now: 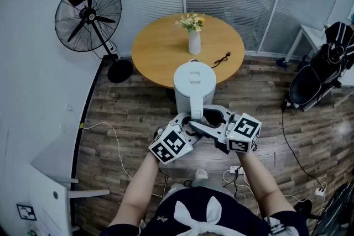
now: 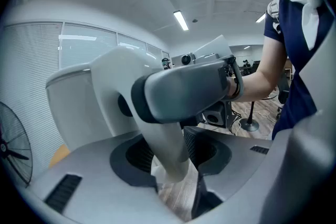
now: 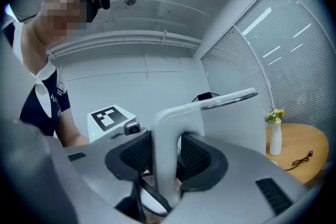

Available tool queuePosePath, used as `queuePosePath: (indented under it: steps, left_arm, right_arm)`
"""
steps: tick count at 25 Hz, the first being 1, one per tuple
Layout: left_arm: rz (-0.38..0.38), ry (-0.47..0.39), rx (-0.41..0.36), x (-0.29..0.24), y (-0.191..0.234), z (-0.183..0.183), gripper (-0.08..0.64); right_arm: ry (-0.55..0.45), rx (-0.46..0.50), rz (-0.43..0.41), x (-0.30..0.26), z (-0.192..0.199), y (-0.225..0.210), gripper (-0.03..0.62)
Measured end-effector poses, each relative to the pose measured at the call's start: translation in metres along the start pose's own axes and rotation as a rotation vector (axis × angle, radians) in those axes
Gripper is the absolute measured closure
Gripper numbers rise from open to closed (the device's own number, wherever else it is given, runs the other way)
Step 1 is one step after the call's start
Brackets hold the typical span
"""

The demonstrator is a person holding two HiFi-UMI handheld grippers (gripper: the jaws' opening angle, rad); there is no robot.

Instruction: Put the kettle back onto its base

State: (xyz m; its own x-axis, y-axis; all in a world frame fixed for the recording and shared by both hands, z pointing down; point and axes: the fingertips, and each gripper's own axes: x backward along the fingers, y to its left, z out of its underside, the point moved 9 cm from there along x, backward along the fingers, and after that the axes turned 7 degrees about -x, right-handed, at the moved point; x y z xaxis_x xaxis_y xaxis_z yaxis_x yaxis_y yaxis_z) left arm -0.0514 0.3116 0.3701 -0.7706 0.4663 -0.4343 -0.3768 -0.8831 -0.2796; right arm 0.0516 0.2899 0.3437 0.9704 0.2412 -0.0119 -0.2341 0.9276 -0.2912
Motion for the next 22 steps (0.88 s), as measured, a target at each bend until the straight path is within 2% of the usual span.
queuePosePath:
  steps: [7,14,22]
  left_arm:
    - [0.007,0.004,0.008,-0.015,0.01,-0.002,0.379]
    - [-0.03,0.024,0.028,-0.041,0.018,-0.003,0.379]
    - [-0.031,0.053,0.059,-0.065,0.026,-0.001,0.376]
  right_arm:
    - [0.001,-0.014,-0.007,0.004,-0.003,-0.018,0.411]
    - [0.019,0.002,-0.034,0.015,-0.003,-0.045,0.411]
    - [0.027,-0.035,-0.063,0.022,0.002,-0.073,0.411]
